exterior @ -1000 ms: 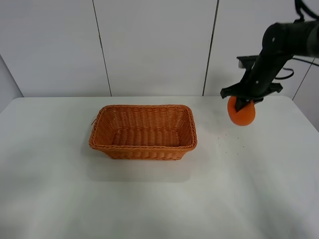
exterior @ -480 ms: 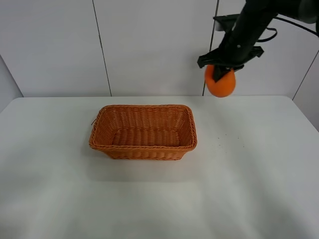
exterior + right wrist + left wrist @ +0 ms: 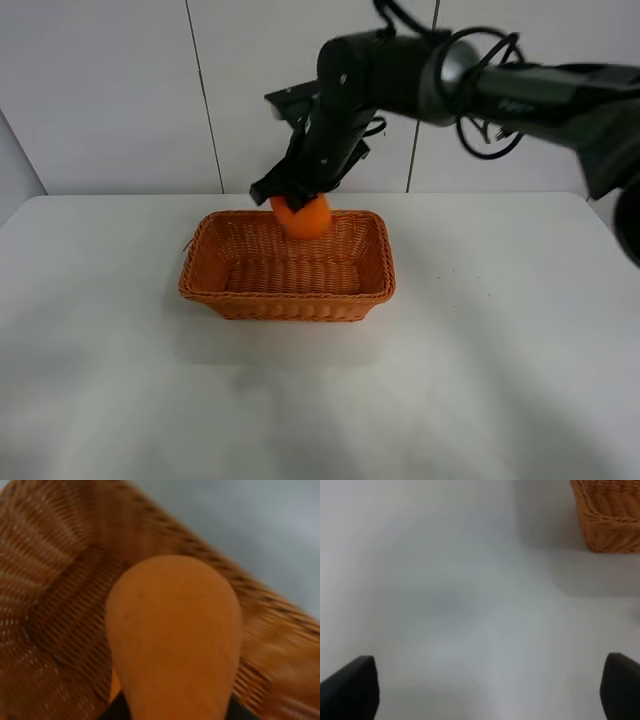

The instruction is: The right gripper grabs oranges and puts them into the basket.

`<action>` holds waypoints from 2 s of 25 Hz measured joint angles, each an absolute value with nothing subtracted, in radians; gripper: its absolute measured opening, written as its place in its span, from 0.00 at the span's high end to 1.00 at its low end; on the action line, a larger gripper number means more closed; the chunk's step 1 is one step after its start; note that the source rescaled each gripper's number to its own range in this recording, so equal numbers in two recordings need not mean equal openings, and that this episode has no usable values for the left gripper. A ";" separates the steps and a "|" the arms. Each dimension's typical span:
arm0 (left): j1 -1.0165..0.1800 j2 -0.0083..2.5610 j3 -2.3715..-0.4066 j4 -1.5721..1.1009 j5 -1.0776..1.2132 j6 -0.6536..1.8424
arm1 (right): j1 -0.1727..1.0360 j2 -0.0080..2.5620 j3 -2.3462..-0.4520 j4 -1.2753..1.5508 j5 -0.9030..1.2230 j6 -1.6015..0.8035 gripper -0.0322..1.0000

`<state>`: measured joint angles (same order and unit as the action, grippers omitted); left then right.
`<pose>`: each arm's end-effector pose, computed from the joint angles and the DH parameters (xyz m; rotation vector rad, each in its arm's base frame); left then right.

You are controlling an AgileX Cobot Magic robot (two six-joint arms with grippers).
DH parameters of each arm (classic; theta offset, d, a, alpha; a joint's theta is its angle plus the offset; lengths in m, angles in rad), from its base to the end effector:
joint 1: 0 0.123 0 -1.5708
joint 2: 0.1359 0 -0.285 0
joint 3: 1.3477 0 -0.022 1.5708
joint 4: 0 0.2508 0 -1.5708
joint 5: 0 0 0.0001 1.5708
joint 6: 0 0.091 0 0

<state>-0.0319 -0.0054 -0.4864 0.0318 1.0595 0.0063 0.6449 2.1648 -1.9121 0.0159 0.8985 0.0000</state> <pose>-0.0040 0.0027 0.2736 0.0379 2.0506 0.0222 0.3870 0.2925 0.2362 -0.8331 2.5216 0.2368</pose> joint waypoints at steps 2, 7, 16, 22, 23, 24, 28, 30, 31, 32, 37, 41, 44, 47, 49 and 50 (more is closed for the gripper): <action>-0.032 -0.005 -0.486 0.032 1.060 0.006 | 0.652 2.225 -1.912 0.026 0.853 0.006 0.97; -0.032 -0.005 -0.486 0.032 1.060 0.006 | 0.653 2.318 -1.912 0.055 0.799 0.012 0.97; -0.032 -0.005 -0.486 0.032 1.060 0.006 | 0.653 2.326 -1.959 0.060 0.851 0.012 0.11; -0.032 -0.005 -0.486 0.032 1.060 0.006 | 0.647 2.325 -2.158 0.060 1.037 0.011 0.00; -0.032 -0.005 -0.486 0.032 1.060 0.006 | 0.642 2.323 -2.200 0.060 1.080 0.011 0.00; -0.032 -0.005 -0.486 0.032 1.060 0.006 | 0.636 2.323 -2.234 0.059 1.129 0.010 0.00; -0.032 -0.005 -0.486 0.032 1.060 0.006 | 0.582 2.316 -2.327 0.057 1.202 0.010 0.00; -0.032 -0.005 -0.486 0.032 1.060 0.006 | 0.532 2.315 -2.333 0.057 1.210 0.009 0.01; -0.032 -0.005 -0.486 0.032 1.060 0.006 | 0.508 2.315 -2.333 0.057 1.213 0.009 0.01; -0.032 -0.005 -0.486 0.032 1.060 0.006 | 0.476 2.315 -2.333 0.056 1.217 0.009 0.01; -0.032 -0.005 -0.486 0.032 1.060 0.006 | 0.294 2.315 -2.327 0.051 1.218 0.000 0.02; -0.032 -0.005 -0.486 0.032 1.060 0.006 | 0.163 2.315 -2.325 0.042 1.218 -0.015 0.02; -0.032 -0.005 -0.486 0.032 1.060 0.006 | 0.083 2.315 -2.325 0.039 1.218 -0.016 0.02; -0.032 -0.005 -0.486 0.032 1.060 0.006 | 0.037 2.315 -2.325 0.041 1.218 -0.016 0.02; -0.032 -0.005 -0.486 0.032 1.060 0.006 | 0.026 2.315 -2.325 0.042 1.218 -0.016 0.02; -0.032 -0.005 -0.486 0.032 1.060 0.006 | 0.024 2.315 -2.325 0.046 1.218 -0.016 0.02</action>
<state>-0.0319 -0.0054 -0.4864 0.0318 1.0595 0.0063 0.0236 2.3153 -2.3252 0.0456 1.2182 -0.0162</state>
